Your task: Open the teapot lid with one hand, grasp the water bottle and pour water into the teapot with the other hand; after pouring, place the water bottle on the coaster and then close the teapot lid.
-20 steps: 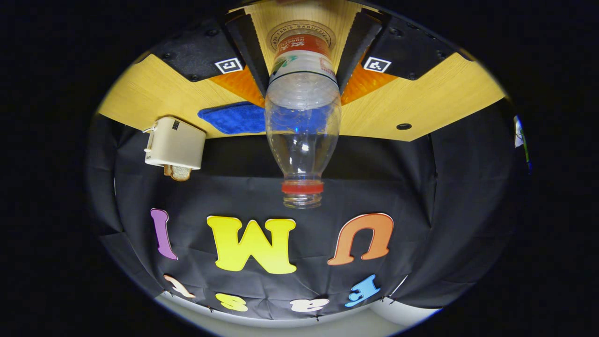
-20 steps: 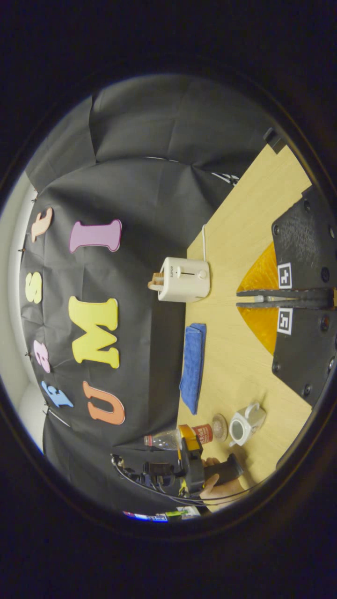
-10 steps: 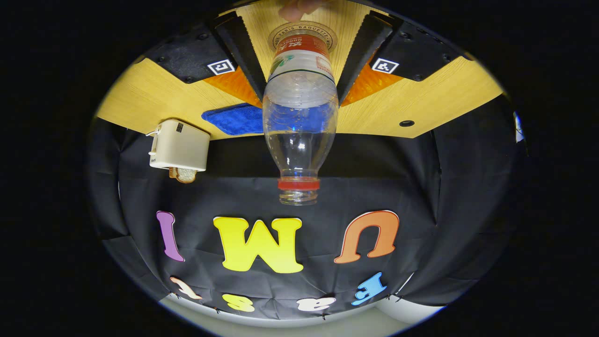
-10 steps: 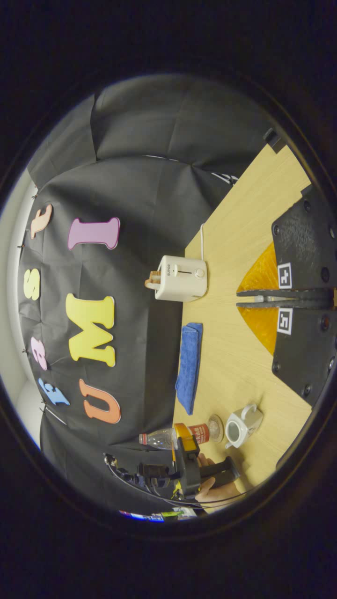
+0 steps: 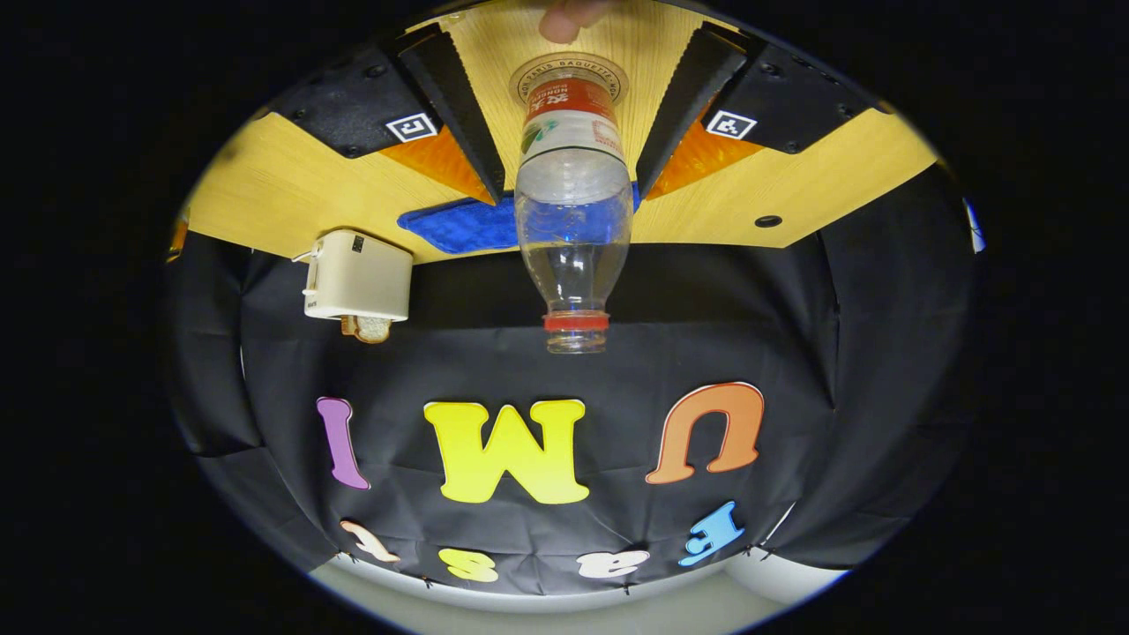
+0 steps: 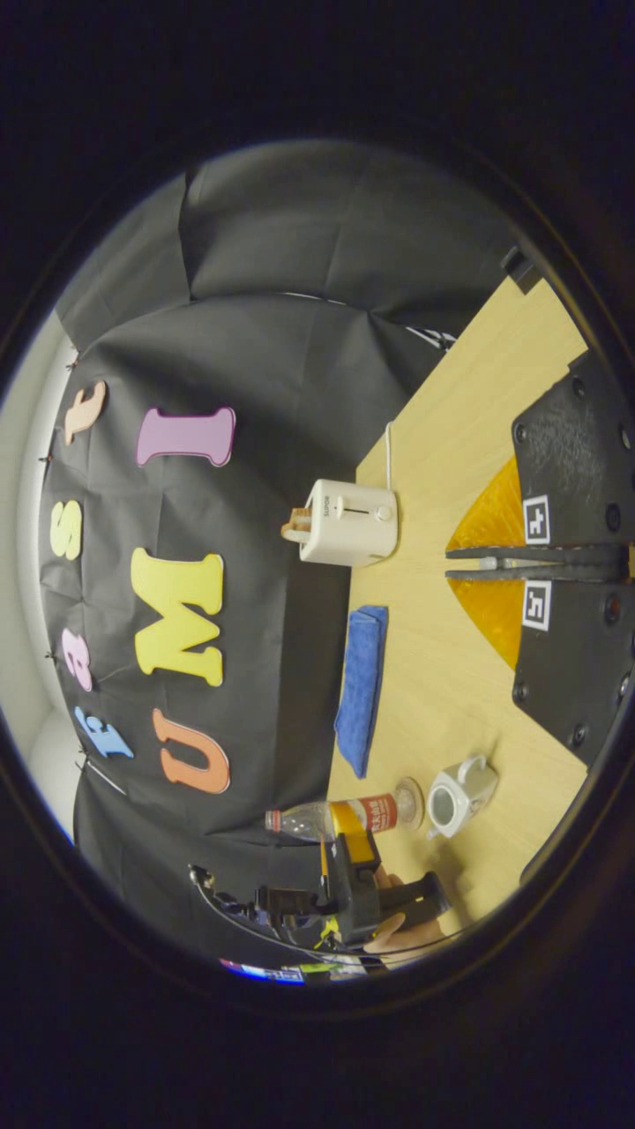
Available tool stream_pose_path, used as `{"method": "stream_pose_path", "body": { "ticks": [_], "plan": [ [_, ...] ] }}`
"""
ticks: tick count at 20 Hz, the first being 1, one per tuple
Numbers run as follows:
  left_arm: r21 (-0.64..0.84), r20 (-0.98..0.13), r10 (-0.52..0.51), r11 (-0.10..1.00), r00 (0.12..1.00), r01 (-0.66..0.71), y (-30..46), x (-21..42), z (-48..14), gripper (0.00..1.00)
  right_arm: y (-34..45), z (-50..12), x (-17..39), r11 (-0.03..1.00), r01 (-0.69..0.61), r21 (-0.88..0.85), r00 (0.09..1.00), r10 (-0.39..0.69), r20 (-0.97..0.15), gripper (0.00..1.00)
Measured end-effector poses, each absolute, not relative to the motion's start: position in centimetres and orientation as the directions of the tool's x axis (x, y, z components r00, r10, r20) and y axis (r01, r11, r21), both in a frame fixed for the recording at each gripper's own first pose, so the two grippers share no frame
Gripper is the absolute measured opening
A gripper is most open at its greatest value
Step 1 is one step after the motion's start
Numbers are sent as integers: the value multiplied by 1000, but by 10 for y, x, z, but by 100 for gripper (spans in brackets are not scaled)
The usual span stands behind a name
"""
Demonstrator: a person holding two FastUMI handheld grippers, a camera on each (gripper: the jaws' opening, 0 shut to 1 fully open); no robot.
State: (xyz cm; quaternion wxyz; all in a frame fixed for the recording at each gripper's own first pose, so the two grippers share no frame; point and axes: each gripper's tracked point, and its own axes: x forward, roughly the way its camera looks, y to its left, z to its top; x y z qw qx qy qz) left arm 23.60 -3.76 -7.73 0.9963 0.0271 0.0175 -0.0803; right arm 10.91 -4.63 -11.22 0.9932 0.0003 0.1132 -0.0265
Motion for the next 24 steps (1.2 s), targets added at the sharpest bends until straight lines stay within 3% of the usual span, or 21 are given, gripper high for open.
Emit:
{"method": "stream_pose_path", "body": {
  "ticks": [8, 14, 24],
  "plan": [
    [87, -8, -123, 989, 992, 123, -16, 188, -86, 94, -29, -107, 101, 999, 33, -41, 978, -40, -204, 0],
    [102, -99, -38, 994, 994, 48, 13, 156, -116, 95, -9, -104, 96, 998, 0, -59, 981, -11, -193, 0],
    [65, -87, -79, 994, 993, 85, 23, 103, -87, 94, 74, -108, 108, 982, -190, -10, 963, 185, -195, 0]
  ]
}}
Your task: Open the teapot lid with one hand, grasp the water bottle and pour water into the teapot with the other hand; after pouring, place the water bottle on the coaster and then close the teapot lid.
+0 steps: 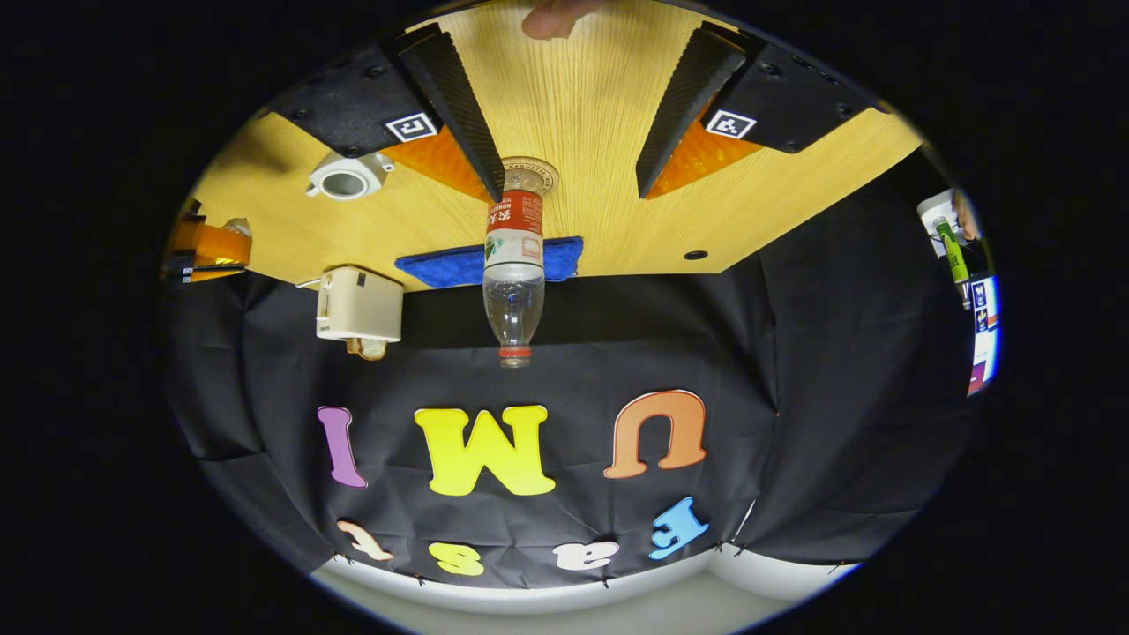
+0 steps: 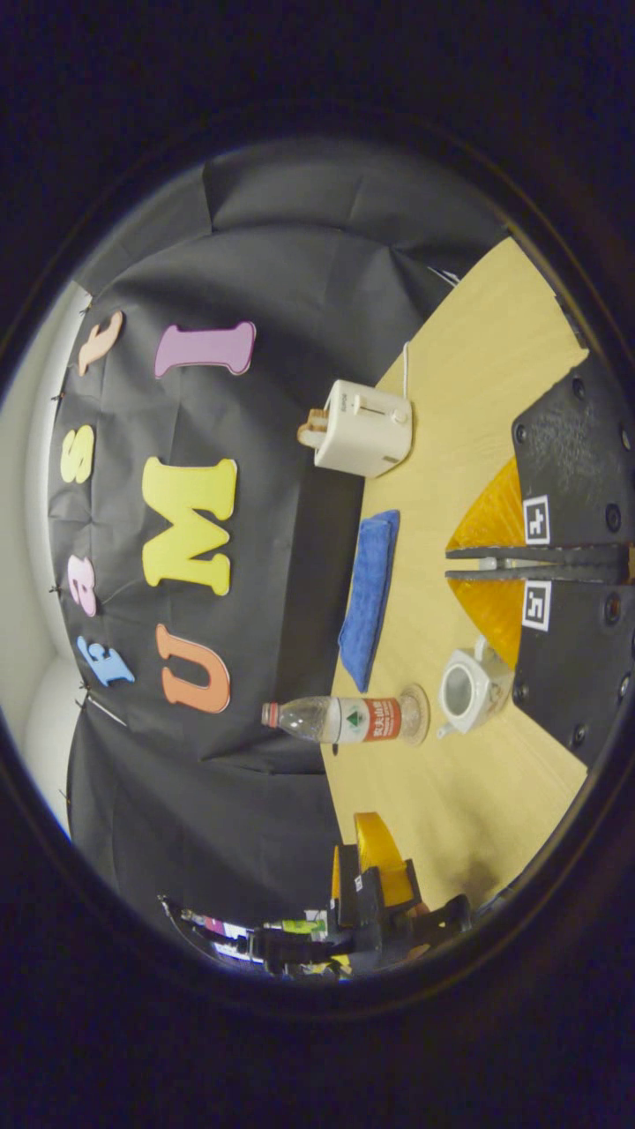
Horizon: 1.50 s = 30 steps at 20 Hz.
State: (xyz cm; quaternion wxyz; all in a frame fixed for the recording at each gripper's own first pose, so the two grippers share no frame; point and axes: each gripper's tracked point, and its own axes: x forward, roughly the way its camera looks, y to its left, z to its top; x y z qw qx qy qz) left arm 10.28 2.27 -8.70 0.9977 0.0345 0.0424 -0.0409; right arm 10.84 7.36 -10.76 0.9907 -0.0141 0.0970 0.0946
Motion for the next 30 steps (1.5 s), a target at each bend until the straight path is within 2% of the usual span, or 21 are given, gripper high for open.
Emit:
{"method": "stream_pose_path", "body": {
  "ticks": [3, 5, 10, 14, 19, 22, 26, 29, 30],
  "plan": [
    [98, -87, -61, 993, 994, 69, 33, 93, -73, 94, 117, -105, 112, 950, -304, 73, 930, 313, -195, 3],
    [80, -84, -53, 995, 995, 60, 38, 87, -64, 94, 130, -102, 119, 941, -332, 65, 921, 338, -196, 2],
    [-2, -68, -74, 997, 995, 74, 43, 67, -41, 94, 154, -119, 137, 935, -343, 86, 908, 354, -224, 3],
    [20, -63, -49, 999, 997, 51, 52, 58, -30, 94, 167, -124, 145, 927, -353, 128, 903, 373, -211, 3],
    [-28, -65, -79, 997, 995, 77, 47, 47, -21, 94, 174, -127, 157, 929, -338, 149, 908, 363, -210, 3],
    [-12, -89, -72, 997, 993, 71, 49, 46, -26, 94, 179, -132, 159, 936, -322, 143, 907, 348, -236, 5],
    [-15, -93, -72, 997, 993, 71, 49, 46, -26, 94, 184, -127, 159, 930, -337, 147, 906, 363, -217, 6],
    [-26, -107, -77, 997, 991, 74, 49, 47, -30, 94, 177, -119, 155, 934, -330, 138, 913, 353, -205, 10],
    [-23, -109, -74, 997, 991, 72, 50, 46, -30, 94, 177, -118, 153, 935, -329, 130, 914, 350, -205, 17]
  ]
}}
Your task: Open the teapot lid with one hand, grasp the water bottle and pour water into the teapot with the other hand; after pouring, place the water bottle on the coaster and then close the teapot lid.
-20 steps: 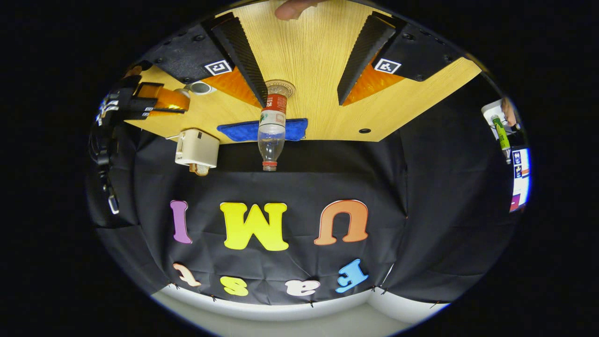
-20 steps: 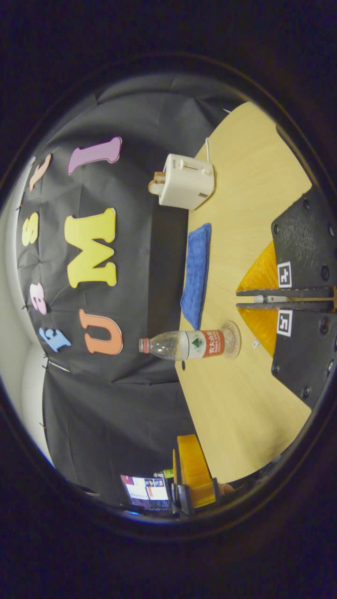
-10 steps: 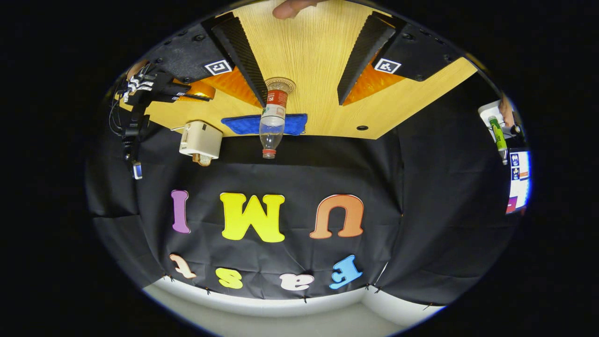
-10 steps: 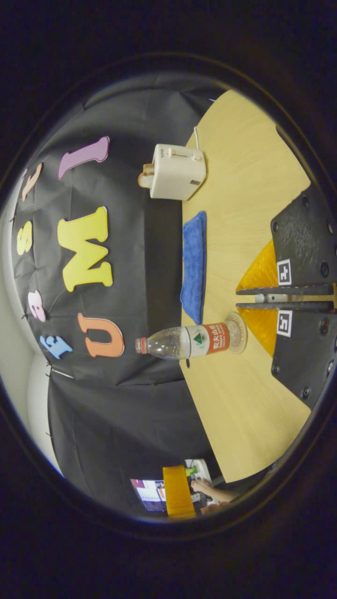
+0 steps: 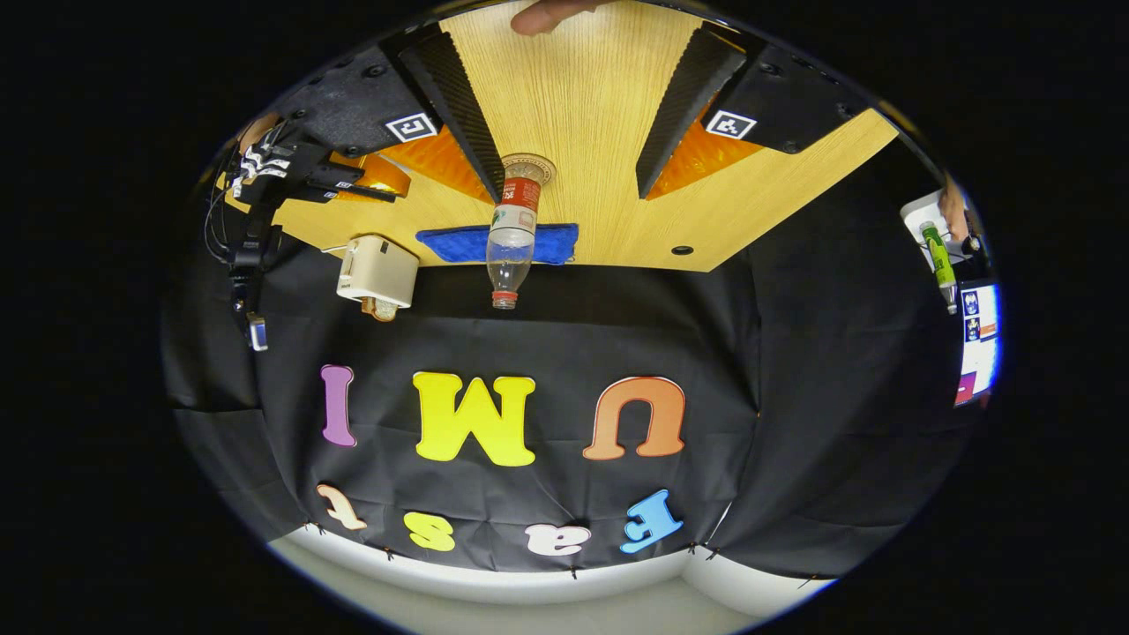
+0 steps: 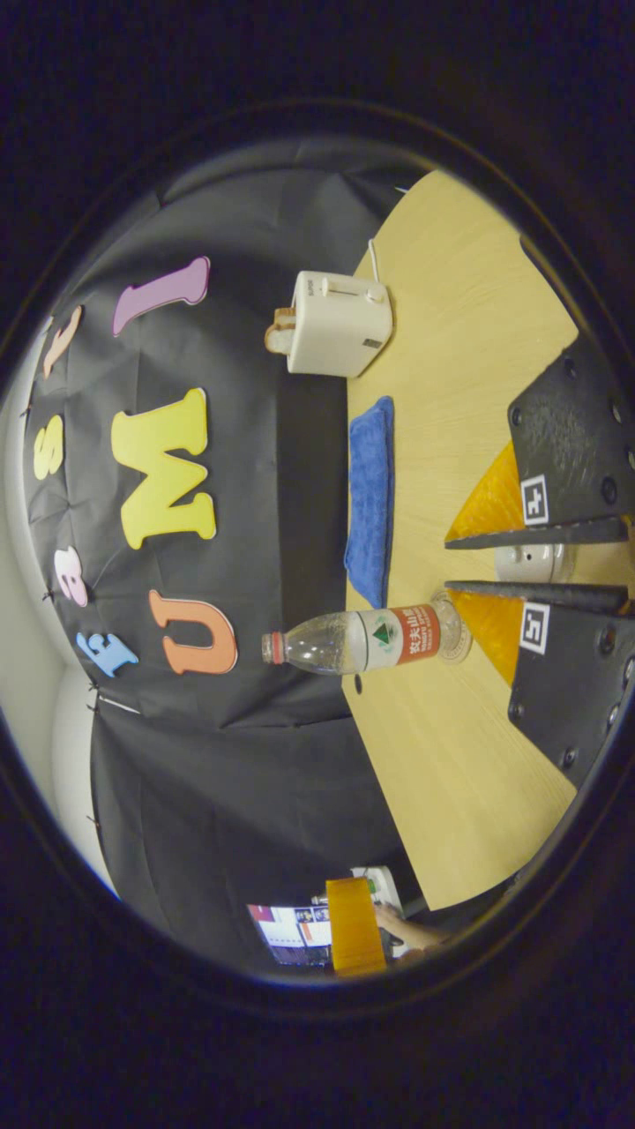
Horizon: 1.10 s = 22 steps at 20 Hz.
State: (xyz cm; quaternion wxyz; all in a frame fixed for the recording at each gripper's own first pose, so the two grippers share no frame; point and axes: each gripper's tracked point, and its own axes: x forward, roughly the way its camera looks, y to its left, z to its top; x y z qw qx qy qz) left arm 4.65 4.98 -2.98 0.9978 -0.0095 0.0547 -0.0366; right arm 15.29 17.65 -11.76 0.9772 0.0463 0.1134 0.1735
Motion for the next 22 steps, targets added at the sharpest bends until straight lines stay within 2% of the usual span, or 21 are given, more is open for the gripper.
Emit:
{"method": "stream_pose_path", "body": {
  "ticks": [1, 2, 3, 4, 5, 6, 7, 8, 9, 10, 12, 18, 22],
  "plan": [
    [-18, -111, -72, 997, 991, 70, 51, 46, -30, 94, 175, -114, 151, 937, -327, 123, 916, 347, -202, 24],
    [-15, -115, -71, 997, 991, 69, 50, 46, -30, 94, 172, -112, 148, 938, -327, 119, 917, 345, -199, 36],
    [-13, -115, -71, 997, 991, 70, 49, 45, -30, 94, 171, -108, 145, 935, -335, 119, 916, 352, -194, 43],
    [-12, -114, -72, 997, 991, 71, 48, 45, -29, 94, 170, -105, 142, 934, -337, 120, 916, 354, -189, 54],
    [-8, -113, -73, 997, 991, 72, 46, 44, -29, 94, 167, -100, 139, 933, -337, 123, 917, 355, -183, 58],
    [-2, -109, -75, 997, 991, 76, 46, 43, -27, 94, 164, -97, 135, 934, -335, 124, 919, 353, -177, 71],
    [5, -105, -76, 997, 992, 77, 46, 41, -25, 94, 160, -91, 132, 935, -332, 126, 922, 350, -168, 77],
    [10, -100, -73, 997, 992, 74, 45, 40, -23, 94, 155, -86, 129, 938, -324, 126, 926, 342, -161, 90],
    [14, -101, -70, 997, 992, 72, 44, 38, -23, 94, 149, -81, 127, 941, -313, 126, 931, 330, -154, 89],
    [17, -96, -69, 997, 993, 71, 44, 34, -19, 94, 141, -76, 123, 946, -300, 126, 936, 317, -151, 95],
    [14, -87, -63, 998, 994, 65, 45, 28, -12, 94, 128, -65, 115, 953, -275, 123, 947, 291, -139, 96],
    [32, -65, -52, 998, 996, 54, 41, 14, -1, 94, 79, -23, 83, 980, -188, 69, 979, 193, -74, 96],
    [50, -47, -3, 999, 999, 6, 51, 13, 6, 94, 36, -9, 63, 997, -69, 17, 994, 70, -78, 96]
  ]
}}
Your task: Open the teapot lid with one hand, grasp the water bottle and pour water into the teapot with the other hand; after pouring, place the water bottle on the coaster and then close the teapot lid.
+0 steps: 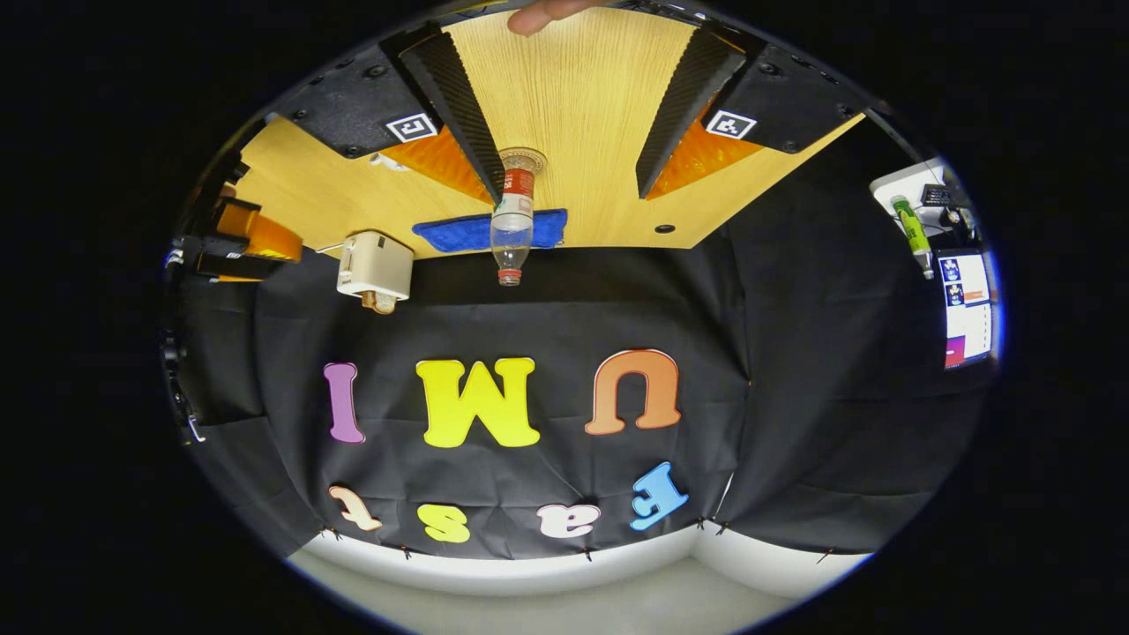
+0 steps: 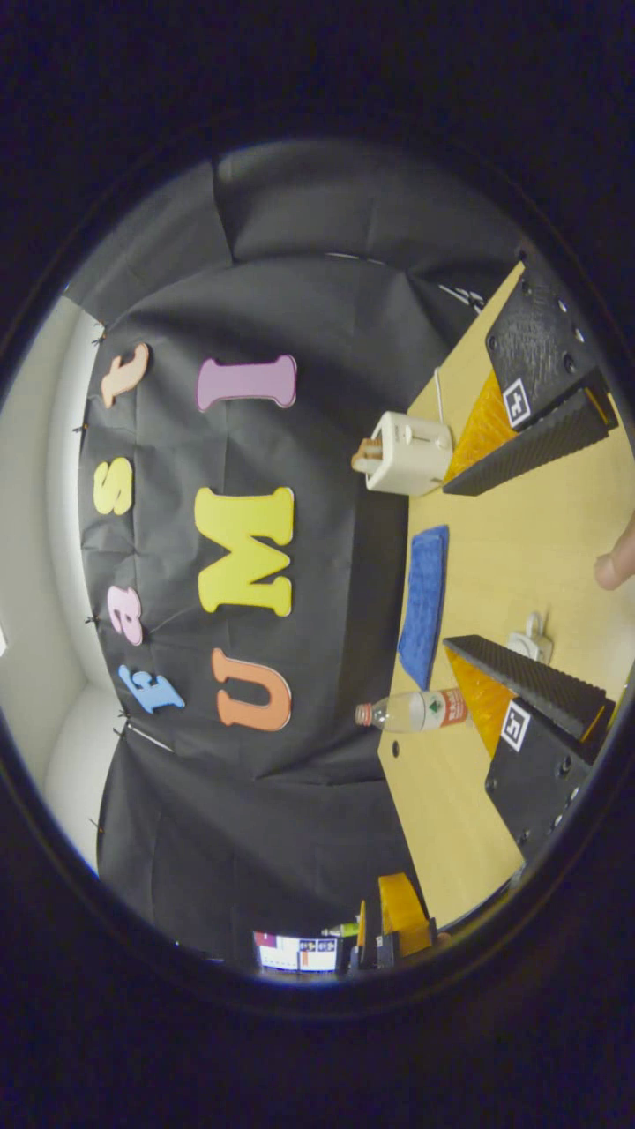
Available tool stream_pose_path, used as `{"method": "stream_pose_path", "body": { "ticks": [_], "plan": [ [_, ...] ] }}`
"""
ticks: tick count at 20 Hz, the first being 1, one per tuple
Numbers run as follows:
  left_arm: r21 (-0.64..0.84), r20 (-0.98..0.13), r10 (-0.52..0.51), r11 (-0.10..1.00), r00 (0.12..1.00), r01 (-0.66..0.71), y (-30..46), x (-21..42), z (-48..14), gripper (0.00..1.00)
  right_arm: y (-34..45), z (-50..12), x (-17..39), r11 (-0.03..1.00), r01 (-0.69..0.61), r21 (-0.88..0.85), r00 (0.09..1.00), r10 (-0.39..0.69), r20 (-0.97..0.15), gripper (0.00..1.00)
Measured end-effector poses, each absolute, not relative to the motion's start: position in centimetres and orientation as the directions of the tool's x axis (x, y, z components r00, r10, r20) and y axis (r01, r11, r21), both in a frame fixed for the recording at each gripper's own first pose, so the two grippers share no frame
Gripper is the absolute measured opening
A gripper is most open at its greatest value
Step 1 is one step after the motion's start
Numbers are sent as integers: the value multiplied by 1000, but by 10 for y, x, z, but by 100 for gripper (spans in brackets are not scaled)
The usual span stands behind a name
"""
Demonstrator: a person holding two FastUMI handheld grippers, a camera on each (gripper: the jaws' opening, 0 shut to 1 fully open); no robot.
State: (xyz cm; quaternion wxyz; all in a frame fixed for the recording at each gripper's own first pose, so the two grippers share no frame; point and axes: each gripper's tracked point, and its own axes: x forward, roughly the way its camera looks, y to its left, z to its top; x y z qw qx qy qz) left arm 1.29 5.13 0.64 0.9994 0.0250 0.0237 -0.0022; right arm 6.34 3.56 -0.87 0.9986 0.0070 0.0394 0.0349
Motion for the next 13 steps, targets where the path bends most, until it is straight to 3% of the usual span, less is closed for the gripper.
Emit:
{"method": "stream_pose_path", "body": {
  "ticks": [13],
  "plan": [
    [80, -25, 48, 996, 999, -46, 30, 9, -1, 94, -58, -31, 20, 996, 83, -8, 993, -84, -88, 96]
  ]
}}
